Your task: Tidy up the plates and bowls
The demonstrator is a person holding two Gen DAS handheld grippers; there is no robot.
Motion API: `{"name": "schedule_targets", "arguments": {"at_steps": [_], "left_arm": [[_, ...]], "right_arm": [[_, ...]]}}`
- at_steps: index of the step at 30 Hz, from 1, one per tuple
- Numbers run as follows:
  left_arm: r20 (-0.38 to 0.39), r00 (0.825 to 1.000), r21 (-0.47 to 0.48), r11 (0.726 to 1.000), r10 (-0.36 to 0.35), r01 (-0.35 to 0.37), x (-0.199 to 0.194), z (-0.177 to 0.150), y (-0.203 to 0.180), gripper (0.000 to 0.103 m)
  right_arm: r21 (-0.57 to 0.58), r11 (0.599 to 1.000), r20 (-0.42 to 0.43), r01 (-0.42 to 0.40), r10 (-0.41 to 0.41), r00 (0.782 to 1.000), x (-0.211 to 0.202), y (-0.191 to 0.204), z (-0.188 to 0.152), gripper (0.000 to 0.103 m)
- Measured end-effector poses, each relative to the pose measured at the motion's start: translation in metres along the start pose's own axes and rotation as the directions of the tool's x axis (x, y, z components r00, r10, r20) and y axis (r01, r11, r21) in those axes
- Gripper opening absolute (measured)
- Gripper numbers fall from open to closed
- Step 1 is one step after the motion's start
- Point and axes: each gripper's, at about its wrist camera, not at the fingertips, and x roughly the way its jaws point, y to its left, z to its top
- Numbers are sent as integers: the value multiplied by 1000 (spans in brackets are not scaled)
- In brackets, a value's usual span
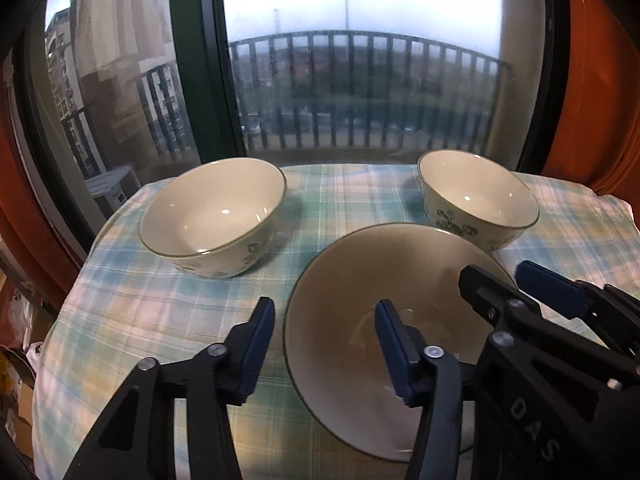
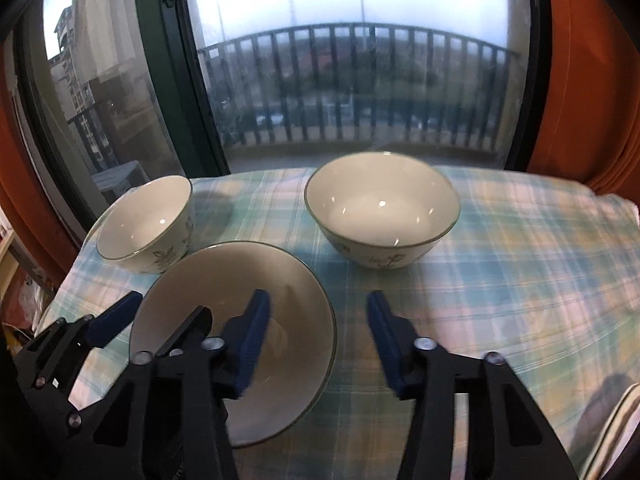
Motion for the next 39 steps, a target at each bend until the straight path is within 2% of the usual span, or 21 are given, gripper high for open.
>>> {"name": "schedule_targets", "arguments": {"at_steps": [2, 4, 5, 13, 19, 29, 39], "left_arm": [[-11, 1000, 10, 1000, -7, 7, 2, -2, -2, 44], [-1, 1000, 26, 1000, 17, -17, 2, -3, -5, 42], [-4, 1000, 25, 1000, 19, -19, 2, -3, -4, 41], [-23, 1000, 16, 1000, -6, 7, -8, -6, -4, 41], [-21, 999, 30, 999, -24, 25, -20, -15, -18, 41], [-7, 999, 62, 997, -53, 54, -57, -37, -54, 41], [20, 997, 82, 994, -78, 76, -96, -74, -96, 41]], "right_arm": [[2, 1000, -16, -3, 3, 1000, 7, -1, -1, 34], [2, 1000, -36, -21, 21, 999, 12, -1, -2, 24], [-8, 1000, -38, -16, 16, 999, 13, 1, -3, 24], [-24, 1000, -35, 3, -4, 999, 4, 3, -7, 24], [3, 1000, -38, 19, -19, 999, -11, -10, -18, 24], [30, 999, -11, 44, -44, 999, -66, -45, -51, 24], [55, 996, 15, 67, -68, 998, -117, -82, -89, 24]]}}
